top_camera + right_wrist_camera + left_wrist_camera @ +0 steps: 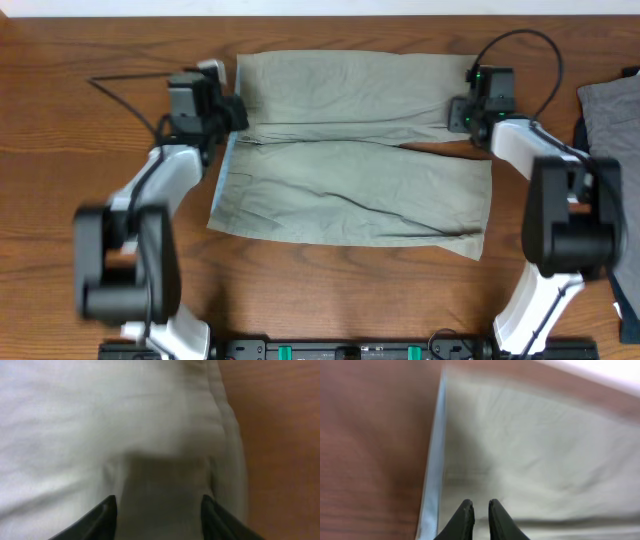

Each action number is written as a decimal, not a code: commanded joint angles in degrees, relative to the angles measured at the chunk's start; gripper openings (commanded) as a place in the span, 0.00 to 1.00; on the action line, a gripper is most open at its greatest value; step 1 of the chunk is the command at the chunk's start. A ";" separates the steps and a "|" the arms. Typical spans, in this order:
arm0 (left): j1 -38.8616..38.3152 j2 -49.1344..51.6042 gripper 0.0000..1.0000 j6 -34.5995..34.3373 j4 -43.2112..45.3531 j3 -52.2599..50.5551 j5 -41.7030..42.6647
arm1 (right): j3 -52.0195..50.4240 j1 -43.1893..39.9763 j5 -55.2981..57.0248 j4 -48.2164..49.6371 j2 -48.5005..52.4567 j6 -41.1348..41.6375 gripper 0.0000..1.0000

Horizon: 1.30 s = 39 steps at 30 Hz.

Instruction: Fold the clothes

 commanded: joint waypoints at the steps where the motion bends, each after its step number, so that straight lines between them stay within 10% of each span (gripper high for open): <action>1: 0.15 -9.88 0.15 0.57 -4.50 0.28 -0.76 | 0.02 -0.48 1.01 -6.36 -11.56 0.87 0.56; 16: 0.15 -16.50 0.17 -1.46 -23.41 0.26 -11.69 | -1.25 -0.48 -1.40 -61.86 -31.15 20.00 0.59; 39: 0.15 -13.51 0.17 -3.56 -27.47 0.24 -11.02 | -22.64 -10.34 -28.55 -43.17 -31.15 26.86 0.56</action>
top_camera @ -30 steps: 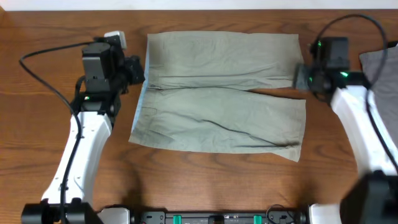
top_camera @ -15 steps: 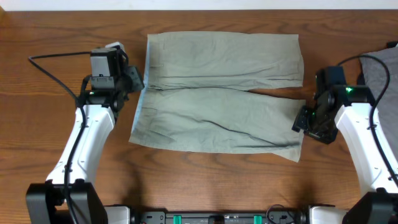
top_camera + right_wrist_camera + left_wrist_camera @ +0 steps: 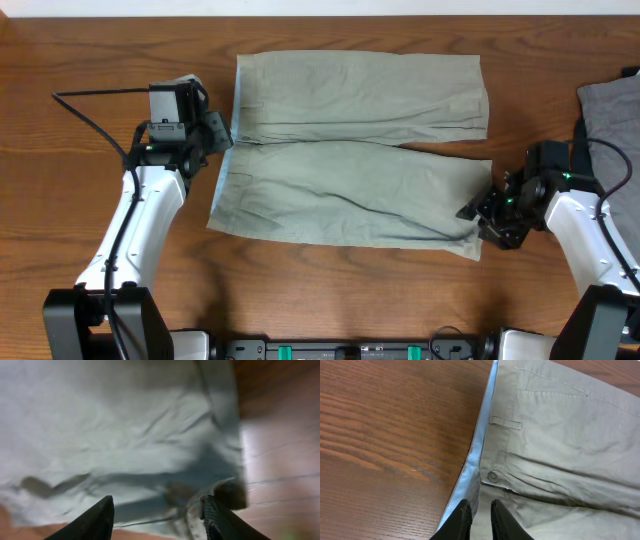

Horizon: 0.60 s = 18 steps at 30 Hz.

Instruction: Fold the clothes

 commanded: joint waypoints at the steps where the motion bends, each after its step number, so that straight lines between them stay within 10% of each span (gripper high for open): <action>1: 0.15 -0.07 0.17 -0.92 -0.74 -0.11 -0.24 | -0.26 -0.26 -3.93 -0.90 0.17 1.51 0.55; 18: 0.15 -0.07 0.24 -0.90 -1.18 -0.11 -0.28 | -1.18 0.33 -0.66 -15.08 0.17 -4.63 0.01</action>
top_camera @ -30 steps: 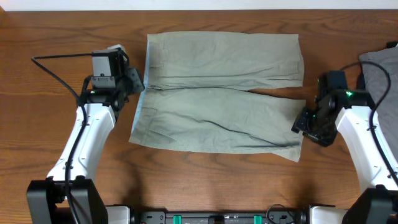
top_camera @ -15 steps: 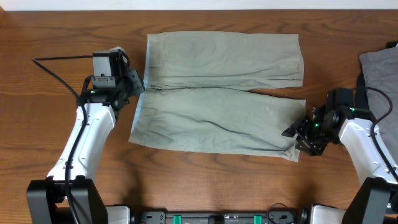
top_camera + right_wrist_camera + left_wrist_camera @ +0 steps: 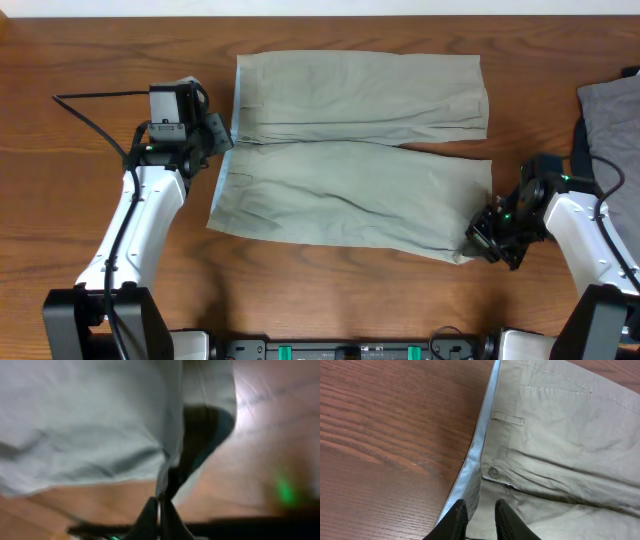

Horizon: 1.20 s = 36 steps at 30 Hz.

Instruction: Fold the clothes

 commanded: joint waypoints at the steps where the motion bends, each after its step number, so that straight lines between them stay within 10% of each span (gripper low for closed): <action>1: 0.15 -0.07 0.26 -0.11 -0.09 -0.11 -0.28 | -0.31 0.28 1.84 -2.19 0.17 -2.71 0.01; 9: 0.15 -0.07 0.28 -0.11 0.07 -0.11 -0.28 | -2.49 0.28 9.49 -2.08 0.17 -2.71 0.01; 14: 0.15 -0.07 0.28 -0.11 0.04 -0.11 -0.28 | -0.50 0.28 -4.17 0.11 0.00 -3.91 0.02; 28: 0.15 -0.07 0.28 -0.13 -0.09 -0.11 -0.28 | 3.41 7.34 3.43 -4.02 0.02 -19.61 0.41; 36: 0.15 -0.07 0.28 -0.13 -0.13 -0.11 -0.26 | 3.41 8.39 18.71 0.28 0.02 -1.51 0.46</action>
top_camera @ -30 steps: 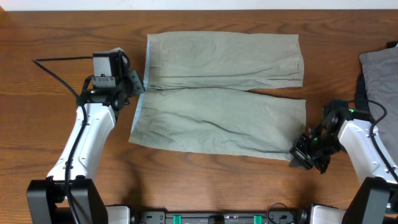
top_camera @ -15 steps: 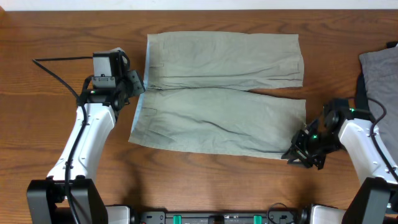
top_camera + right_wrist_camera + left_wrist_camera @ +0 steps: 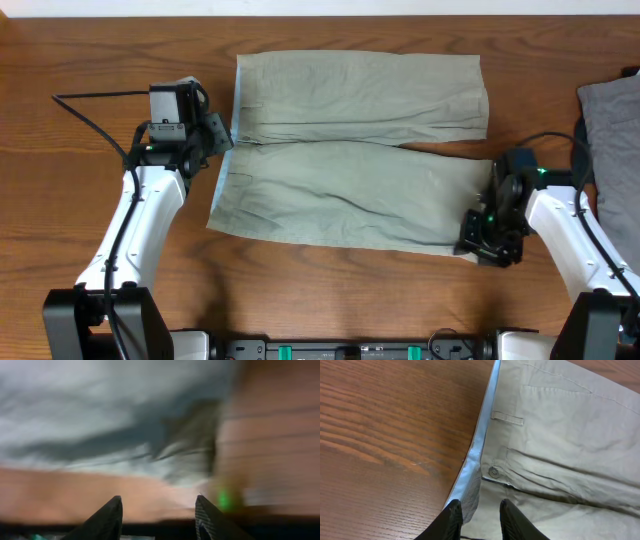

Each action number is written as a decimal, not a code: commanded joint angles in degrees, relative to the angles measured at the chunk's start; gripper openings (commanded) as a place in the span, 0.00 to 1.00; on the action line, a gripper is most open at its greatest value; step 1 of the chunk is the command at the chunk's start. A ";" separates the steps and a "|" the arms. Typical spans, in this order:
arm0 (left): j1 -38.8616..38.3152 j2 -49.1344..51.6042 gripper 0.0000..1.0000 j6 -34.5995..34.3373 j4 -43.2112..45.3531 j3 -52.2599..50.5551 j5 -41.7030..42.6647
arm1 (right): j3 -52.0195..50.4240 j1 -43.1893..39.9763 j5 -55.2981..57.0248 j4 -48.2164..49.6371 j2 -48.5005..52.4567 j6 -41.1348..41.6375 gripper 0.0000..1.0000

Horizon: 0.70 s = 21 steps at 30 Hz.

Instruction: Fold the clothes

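Note:
Khaki trousers (image 3: 350, 190) lie flat on the wooden table, waist to the left and both legs to the right. My left gripper (image 3: 218, 135) sits at the waistband beside the button (image 3: 493, 472). In the left wrist view the left gripper (image 3: 479, 506) is open, and its fingers straddle the waistband's pale lining edge. My right gripper (image 3: 478, 243) is at the near leg's lower right hem corner. The blurred right wrist view shows the right gripper (image 3: 159, 502) open over bare wood, with cloth just beyond the fingers.
A grey garment (image 3: 608, 105) lies at the table's right edge, with a dark cloth (image 3: 582, 130) beside it. The left arm's black cable (image 3: 95, 110) loops over the wood on the left. A black rail (image 3: 350, 350) runs along the front edge.
My right gripper was shut on the near leg's hem corner; now it is open and the corner lies on the table. My left gripper's fingers stand wider apart at the waistband.
At first both grippers were at the far leg, left by the waist and right open over its hem. Then the left sat nearly shut at the waistband's middle and the right open at the near leg's corner. The right shut on that corner and has now let go.

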 commanded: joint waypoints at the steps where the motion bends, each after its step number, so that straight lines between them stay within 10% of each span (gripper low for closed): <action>1: 0.15 -0.07 0.28 -0.11 -0.13 -0.11 -0.28 | 0.90 -0.66 6.54 2.54 0.00 9.70 0.45; 21: 0.15 -0.07 0.29 -0.09 -0.17 -0.11 -0.28 | -1.84 -2.01 -1.09 11.69 0.00 13.38 0.33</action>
